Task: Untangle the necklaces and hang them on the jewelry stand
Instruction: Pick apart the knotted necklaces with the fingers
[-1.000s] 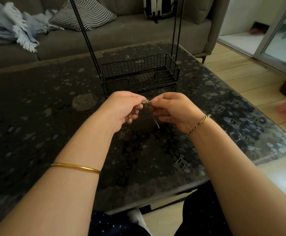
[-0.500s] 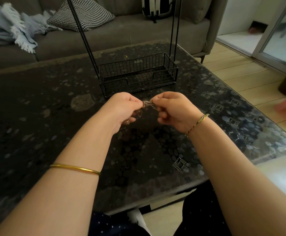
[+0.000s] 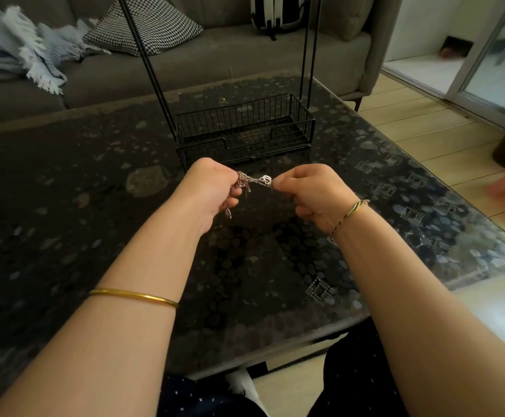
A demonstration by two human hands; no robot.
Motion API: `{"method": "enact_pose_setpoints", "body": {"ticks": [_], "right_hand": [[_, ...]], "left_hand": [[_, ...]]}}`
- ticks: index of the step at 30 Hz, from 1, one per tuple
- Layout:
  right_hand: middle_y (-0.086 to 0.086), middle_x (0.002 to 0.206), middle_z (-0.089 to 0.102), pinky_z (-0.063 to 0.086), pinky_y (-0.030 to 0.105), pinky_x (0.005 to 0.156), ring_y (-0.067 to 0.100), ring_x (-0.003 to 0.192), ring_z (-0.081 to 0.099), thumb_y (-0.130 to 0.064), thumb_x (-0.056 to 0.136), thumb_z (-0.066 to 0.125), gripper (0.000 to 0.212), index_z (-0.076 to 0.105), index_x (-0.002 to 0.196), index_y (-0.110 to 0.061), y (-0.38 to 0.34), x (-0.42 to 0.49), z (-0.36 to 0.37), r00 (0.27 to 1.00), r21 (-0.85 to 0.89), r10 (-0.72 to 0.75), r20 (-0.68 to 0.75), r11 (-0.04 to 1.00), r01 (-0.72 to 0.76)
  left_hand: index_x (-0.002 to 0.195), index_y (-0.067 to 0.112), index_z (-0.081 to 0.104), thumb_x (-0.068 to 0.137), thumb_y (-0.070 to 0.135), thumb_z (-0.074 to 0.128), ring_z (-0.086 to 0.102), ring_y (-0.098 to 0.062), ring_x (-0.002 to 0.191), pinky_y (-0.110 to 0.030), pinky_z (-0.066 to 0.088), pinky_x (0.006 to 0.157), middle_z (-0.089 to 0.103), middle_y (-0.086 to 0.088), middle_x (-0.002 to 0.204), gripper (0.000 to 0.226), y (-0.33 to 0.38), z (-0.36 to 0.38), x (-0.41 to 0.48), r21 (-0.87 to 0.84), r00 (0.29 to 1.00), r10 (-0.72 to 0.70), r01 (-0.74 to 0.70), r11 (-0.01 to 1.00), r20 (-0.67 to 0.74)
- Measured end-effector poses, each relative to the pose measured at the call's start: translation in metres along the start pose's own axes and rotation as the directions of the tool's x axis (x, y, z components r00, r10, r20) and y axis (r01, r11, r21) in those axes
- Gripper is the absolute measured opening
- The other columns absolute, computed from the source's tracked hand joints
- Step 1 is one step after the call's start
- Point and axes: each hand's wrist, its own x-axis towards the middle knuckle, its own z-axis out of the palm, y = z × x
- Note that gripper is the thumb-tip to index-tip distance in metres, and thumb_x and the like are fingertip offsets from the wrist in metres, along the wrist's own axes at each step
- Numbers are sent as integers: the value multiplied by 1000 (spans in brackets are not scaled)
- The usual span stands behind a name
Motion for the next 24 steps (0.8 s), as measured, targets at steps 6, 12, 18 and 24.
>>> {"method": "enact_pose_setpoints", "body": {"ticks": [6,12,18,24], "right_hand": [[1,68,52,35,16,40,8,51,43,-8,93,54,20,56,74,-14,-2,-1,0,998,165,-7,-62,986,17],[-2,71,61,43,24,62,10,69,53,-11,94,53,19,57,76,-19,-2,-1,-2,997,207,-28,-77,977,44],[-1,64,54,41,22,61,9,61,51,-10,92,56,17,58,76,-16,-4,-2,-4,994,225,-16,-105,973,40],[0,62,51,53,31,65,9,49,48,-9,92,58,16,59,77,-14,-1,0,1,988,221,-54,-142,971,85]], "left_hand": [[81,10,61,94,4,52,52,-15,76,-23,42,61,60,-10,88,17,2,3,-1,87,998,-34,29,996,51],[93,11,69,92,7,51,42,-8,62,-20,32,52,54,-1,75,18,5,7,-5,113,987,-47,30,993,153],[90,18,68,90,15,60,42,-11,68,-23,34,55,53,0,79,8,3,3,-6,198,984,34,-68,978,174],[80,22,69,87,9,60,39,-10,60,-22,28,48,54,2,74,17,4,7,-9,219,969,55,-110,970,241]]}}
